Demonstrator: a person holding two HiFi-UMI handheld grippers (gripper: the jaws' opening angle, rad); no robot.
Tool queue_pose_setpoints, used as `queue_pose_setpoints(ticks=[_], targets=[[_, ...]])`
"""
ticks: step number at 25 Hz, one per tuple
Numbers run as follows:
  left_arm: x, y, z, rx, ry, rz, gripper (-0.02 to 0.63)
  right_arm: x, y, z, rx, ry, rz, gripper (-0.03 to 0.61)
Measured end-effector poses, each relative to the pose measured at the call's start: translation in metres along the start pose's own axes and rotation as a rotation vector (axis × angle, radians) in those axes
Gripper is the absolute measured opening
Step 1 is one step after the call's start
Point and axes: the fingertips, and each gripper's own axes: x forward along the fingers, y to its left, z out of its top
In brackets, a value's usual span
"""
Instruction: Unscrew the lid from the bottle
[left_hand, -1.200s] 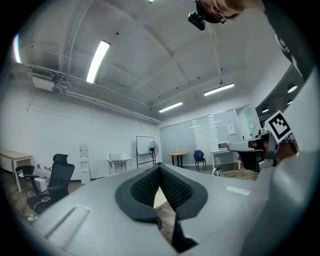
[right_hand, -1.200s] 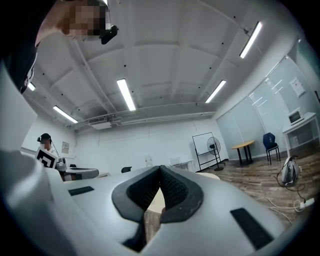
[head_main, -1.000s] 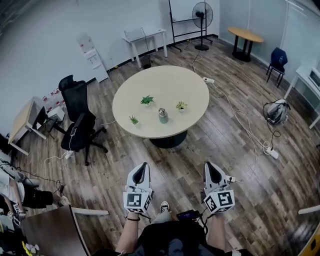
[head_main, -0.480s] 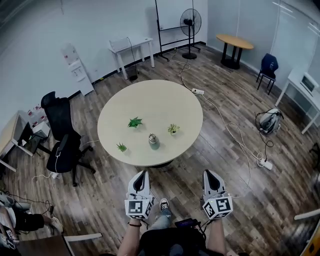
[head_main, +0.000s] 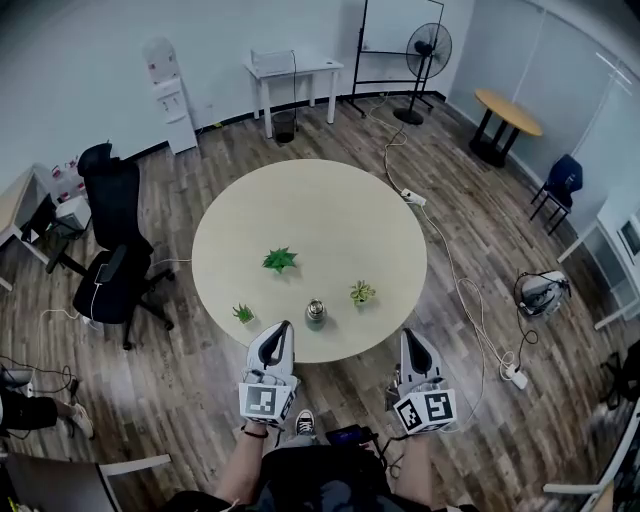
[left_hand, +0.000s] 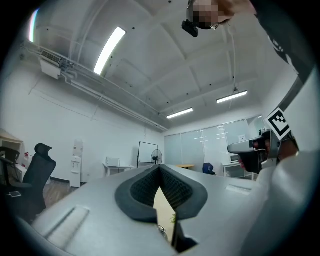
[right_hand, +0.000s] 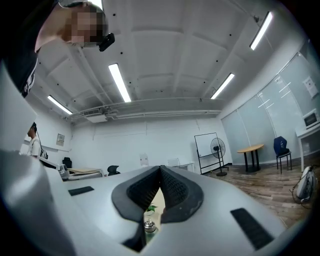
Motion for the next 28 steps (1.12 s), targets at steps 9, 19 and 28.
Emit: queue_pose_setpoints(ticks=[9,19,28], targets=[[0.049,-0.011,-0.015,0.041,0.005,0.024,0.003,0.046,-0.037,-0.018,0.036,0.065,0.061,0.003],[0.087,-0.023,-0.069,0.002,0.004,-0.068,0.453,0.06,-0.048,-0.037,0.011,0.157,0.107,0.003],[0.103,-0.014,-0.188,0.003,0.186,-0.085,0.453,0.069,-0.039,-0.06,0.022,0.239,0.132,0.003]])
